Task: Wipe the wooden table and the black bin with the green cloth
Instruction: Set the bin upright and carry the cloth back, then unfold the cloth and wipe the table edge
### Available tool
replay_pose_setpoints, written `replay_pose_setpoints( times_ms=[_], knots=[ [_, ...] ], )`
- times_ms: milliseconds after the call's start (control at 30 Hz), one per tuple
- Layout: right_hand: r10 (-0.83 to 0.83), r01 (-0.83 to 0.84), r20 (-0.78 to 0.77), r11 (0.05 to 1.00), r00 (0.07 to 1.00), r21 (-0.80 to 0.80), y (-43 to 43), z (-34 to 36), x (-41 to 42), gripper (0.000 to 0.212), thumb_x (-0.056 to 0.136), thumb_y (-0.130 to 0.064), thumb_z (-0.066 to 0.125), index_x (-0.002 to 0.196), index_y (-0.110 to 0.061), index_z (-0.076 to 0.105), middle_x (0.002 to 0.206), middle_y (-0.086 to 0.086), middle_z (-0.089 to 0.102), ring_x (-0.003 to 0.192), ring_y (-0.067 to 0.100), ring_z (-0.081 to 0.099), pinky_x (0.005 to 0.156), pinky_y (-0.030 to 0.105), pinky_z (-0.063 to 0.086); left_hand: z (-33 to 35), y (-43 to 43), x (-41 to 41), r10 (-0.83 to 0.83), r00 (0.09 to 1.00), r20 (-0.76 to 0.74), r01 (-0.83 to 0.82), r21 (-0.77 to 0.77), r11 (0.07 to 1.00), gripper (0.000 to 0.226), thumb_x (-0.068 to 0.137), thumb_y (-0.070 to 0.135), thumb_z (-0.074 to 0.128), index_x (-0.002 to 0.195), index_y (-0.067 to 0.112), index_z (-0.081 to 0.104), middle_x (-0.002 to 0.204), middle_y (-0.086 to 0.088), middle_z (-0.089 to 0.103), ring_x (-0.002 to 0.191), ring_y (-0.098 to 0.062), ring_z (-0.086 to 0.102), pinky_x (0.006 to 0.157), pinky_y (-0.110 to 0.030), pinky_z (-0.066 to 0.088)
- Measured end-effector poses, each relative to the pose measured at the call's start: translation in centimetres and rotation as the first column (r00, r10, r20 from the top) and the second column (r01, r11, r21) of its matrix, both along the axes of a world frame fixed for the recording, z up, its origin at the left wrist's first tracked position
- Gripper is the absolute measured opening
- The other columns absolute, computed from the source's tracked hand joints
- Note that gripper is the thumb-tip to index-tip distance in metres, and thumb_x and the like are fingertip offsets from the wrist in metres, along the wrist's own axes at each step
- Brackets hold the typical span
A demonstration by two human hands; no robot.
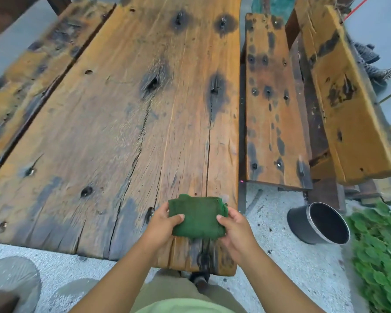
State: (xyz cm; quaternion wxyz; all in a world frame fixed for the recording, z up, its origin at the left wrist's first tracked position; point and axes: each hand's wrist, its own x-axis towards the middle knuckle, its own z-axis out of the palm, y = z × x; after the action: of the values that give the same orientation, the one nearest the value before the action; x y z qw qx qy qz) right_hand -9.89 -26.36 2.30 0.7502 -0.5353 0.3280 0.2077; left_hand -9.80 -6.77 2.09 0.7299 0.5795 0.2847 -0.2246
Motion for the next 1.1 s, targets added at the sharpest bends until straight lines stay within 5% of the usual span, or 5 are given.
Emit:
replay_pose_setpoints(
  times_ms=[633, 733, 800, 967, 1100],
  knots=[
    [0.059, -0.071, -0.079, 0.985, 0.995, -0.158, 1.4, -9.2, 6.3, 0.046, 0.090, 0.020, 0.044, 0.114, -0.012, 0.065, 0.112, 0.008, 0.073, 0.102, 0.025, 0.071, 0.086, 0.037, 0.059, -8.4, 3.1, 7.1, -0.015, 0.994, -0.107, 0.016, 0.005, 1.000, 0.035, 0.091, -0.017, 0.049, 0.118, 0.003, 0.057, 0.111, -0.015, 0.073, 0.103, -0.031, 0.070, 0.080, -0.044, 0.060],
    [0.269, -0.303, -0.142, 0.803, 0.953, -0.513, 2.2, -9.1, 6.8, 0.041, 0.089, 0.015, 0.046, 0.106, -0.017, 0.066, 0.097, -0.006, 0.068, 0.084, 0.014, 0.065, 0.057, 0.009, 0.046, -10.0, 2.5, 6.3, -0.003, 0.982, -0.190, 0.040, 0.192, 0.981, 0.027, 0.092, -0.013, 0.052, 0.115, 0.001, 0.059, 0.106, -0.013, 0.071, 0.101, -0.030, 0.068, 0.078, -0.043, 0.060],
    [0.358, -0.388, -0.190, 0.634, 0.914, -0.669, 2.6, -9.5, 6.8, 0.033, 0.087, 0.010, 0.046, 0.096, -0.014, 0.067, 0.085, -0.001, 0.067, 0.071, 0.017, 0.061, 0.045, 0.015, 0.039, -10.3, 2.2, 5.9, 0.010, 0.974, -0.224, 0.052, 0.272, 0.961, 0.024, 0.092, -0.013, 0.054, 0.110, 0.001, 0.060, 0.100, -0.012, 0.068, 0.097, -0.029, 0.066, 0.078, -0.041, 0.059],
    [0.302, -0.392, -0.272, 0.482, 0.914, -0.784, 1.4, -9.8, 6.2, 0.026, 0.088, 0.004, 0.051, 0.098, -0.019, 0.059, 0.093, 0.004, 0.063, 0.074, 0.017, 0.060, 0.061, 0.035, 0.052, -10.4, 3.1, 5.8, -0.038, 0.972, -0.231, 0.146, 0.471, 0.870, 0.025, 0.088, -0.011, 0.056, 0.080, 0.012, 0.060, 0.075, -0.008, 0.062, 0.074, -0.026, 0.062, 0.076, -0.044, 0.056],
    [0.424, -0.375, -0.185, 0.425, 0.887, -0.824, 1.2, -8.9, 6.5, 0.027, 0.088, -0.001, 0.054, 0.105, -0.021, 0.060, 0.104, -0.001, 0.058, 0.091, 0.016, 0.059, 0.079, 0.035, 0.054, -10.3, 4.3, 6.5, -0.064, 0.965, -0.254, 0.184, 0.486, 0.854, 0.016, 0.091, -0.006, 0.056, 0.097, 0.008, 0.060, 0.082, -0.011, 0.064, 0.073, -0.026, 0.062, 0.073, -0.046, 0.057]
  ],
)
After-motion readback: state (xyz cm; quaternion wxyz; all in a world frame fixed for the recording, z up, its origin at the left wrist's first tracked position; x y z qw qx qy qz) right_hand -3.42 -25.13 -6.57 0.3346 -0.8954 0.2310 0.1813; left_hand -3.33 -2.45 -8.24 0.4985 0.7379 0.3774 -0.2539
